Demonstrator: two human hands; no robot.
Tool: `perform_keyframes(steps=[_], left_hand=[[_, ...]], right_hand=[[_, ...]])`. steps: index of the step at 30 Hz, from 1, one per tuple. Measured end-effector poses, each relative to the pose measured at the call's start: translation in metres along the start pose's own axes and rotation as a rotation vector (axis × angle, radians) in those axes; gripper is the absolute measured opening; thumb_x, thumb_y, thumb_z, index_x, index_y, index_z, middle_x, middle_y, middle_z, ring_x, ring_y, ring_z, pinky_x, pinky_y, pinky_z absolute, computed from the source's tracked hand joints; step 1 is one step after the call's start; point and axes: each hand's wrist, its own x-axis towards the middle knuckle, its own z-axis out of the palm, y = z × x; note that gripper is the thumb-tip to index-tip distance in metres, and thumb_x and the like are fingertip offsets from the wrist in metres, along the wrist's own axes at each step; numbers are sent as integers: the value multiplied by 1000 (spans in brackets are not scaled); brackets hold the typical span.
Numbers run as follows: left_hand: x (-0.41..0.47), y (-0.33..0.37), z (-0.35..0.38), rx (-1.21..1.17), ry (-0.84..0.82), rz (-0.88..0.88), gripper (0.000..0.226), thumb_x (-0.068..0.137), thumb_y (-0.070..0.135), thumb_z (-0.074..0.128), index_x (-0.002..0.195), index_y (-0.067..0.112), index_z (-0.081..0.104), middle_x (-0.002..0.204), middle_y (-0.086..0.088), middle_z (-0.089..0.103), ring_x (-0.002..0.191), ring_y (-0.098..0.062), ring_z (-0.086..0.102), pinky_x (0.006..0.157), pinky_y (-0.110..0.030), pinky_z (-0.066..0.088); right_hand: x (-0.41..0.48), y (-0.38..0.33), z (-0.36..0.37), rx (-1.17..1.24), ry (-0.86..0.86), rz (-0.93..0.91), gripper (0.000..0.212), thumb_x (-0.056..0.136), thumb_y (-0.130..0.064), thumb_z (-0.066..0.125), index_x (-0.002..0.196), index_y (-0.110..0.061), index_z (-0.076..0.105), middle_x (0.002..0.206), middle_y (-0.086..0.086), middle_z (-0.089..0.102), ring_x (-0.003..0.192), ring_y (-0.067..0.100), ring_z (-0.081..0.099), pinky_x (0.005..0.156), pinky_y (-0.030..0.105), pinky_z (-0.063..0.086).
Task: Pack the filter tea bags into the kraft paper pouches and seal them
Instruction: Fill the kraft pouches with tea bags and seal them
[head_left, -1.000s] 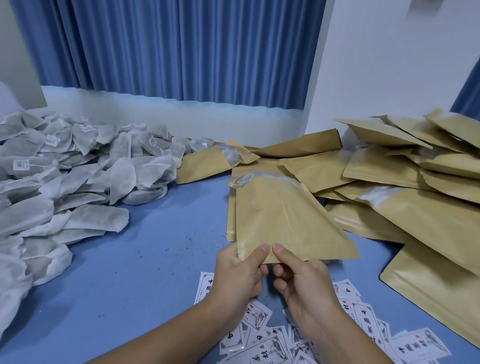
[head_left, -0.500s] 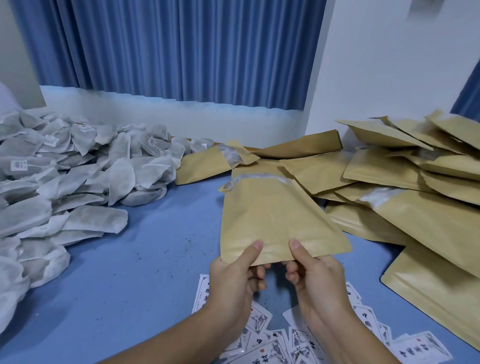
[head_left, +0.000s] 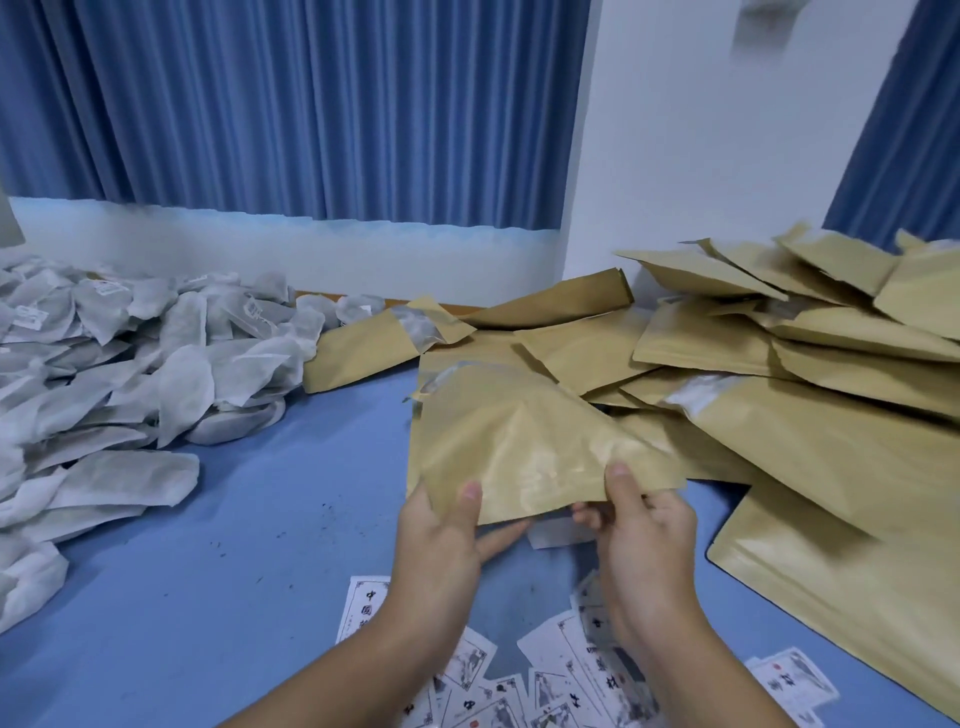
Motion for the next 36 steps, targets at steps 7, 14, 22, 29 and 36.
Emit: perform_keyframes(steps=[7,14,22,29,36], left_hand=[[40,35,87,191,-178,353,18,104,18,52,115,19,66,109,0,75,108,-18,70,91,-46,58],[106,47,191,305,-297,590,19,103,23,52,112,16,66,107,-2,74,105,-18,69,95,-43,54],[197,25,255,72,-196,-300,5,94,0,63,94,4,59,64,-6,53,35,-10,49,37,-22,43],[188,19,247,-7,-346,-39,39,102,11,54,140,8,52,114,-10,66,104,-12,67,100,-29,53],[150,-12,92,1072,-164,490,23,94,22,51,106,25,70,93,8,73,92,-16,67,84,-35,54]], right_hand=[[33,-69,-34,86,121,-360,40,99,-28,61,61,-17,67,62,2,62,49,16,61,58,34,51],[103,-132,-67,119,167,-517,32,98,-32,61,69,-19,63,76,11,51,61,16,54,55,30,53],[199,-139,-65,316,392,-72,12,98,-5,60,86,-3,58,68,7,61,49,10,56,46,19,45],[207,-107,-39,-4,165,-100,33,94,2,58,126,10,56,110,19,70,99,10,60,93,27,48],[133,-19,-9,-881,-438,-446,38,96,-16,59,133,-26,64,127,-12,67,115,6,61,102,23,45]])
